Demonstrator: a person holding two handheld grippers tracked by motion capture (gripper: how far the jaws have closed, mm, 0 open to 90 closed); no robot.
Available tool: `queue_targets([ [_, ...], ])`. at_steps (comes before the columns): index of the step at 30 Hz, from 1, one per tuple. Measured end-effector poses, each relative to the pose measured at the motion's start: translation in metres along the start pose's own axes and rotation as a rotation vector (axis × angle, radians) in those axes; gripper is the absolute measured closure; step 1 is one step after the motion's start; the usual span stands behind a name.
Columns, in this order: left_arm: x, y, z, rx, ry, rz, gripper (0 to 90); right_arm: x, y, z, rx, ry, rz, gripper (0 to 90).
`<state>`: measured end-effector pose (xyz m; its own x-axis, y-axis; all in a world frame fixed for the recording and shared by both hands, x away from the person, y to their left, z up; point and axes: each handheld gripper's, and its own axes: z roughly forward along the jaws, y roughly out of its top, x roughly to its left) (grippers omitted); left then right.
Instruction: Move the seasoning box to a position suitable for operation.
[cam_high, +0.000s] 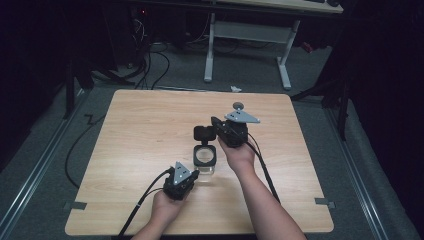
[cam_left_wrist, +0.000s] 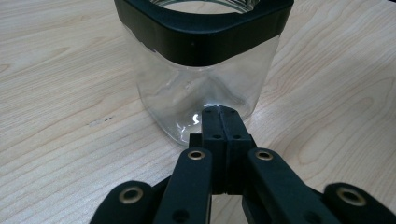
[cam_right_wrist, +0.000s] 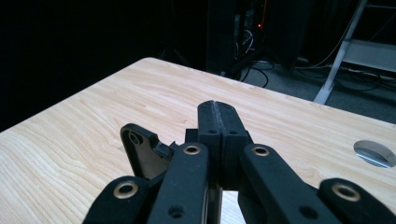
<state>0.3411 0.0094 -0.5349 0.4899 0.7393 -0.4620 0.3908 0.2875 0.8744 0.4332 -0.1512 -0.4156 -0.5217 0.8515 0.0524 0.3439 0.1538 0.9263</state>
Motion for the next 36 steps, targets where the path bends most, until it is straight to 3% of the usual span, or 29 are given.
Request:
queue_targets([
  [12, 0.000, 0.000, 0.000, -0.003, -0.001, -0.001, 90.0, 0.010, -0.007, -0.013, -0.015, 0.029, -0.012, 90.0],
  [23, 0.000, 0.000, -0.001, -0.005, -0.003, 0.005, 90.0, 0.028, -0.056, -0.026, 0.047, 0.069, -0.011, 90.0],
  [27, -0.001, 0.000, -0.001, -0.006, -0.002, 0.005, 90.0, 0.030, -0.066, -0.031, 0.056, 0.068, -0.010, 90.0],
  [36, 0.000, 0.000, -0.002, -0.005, -0.012, -0.008, 90.0, 0.019, -0.071, -0.046, 0.040, 0.043, 0.001, 89.3],
])
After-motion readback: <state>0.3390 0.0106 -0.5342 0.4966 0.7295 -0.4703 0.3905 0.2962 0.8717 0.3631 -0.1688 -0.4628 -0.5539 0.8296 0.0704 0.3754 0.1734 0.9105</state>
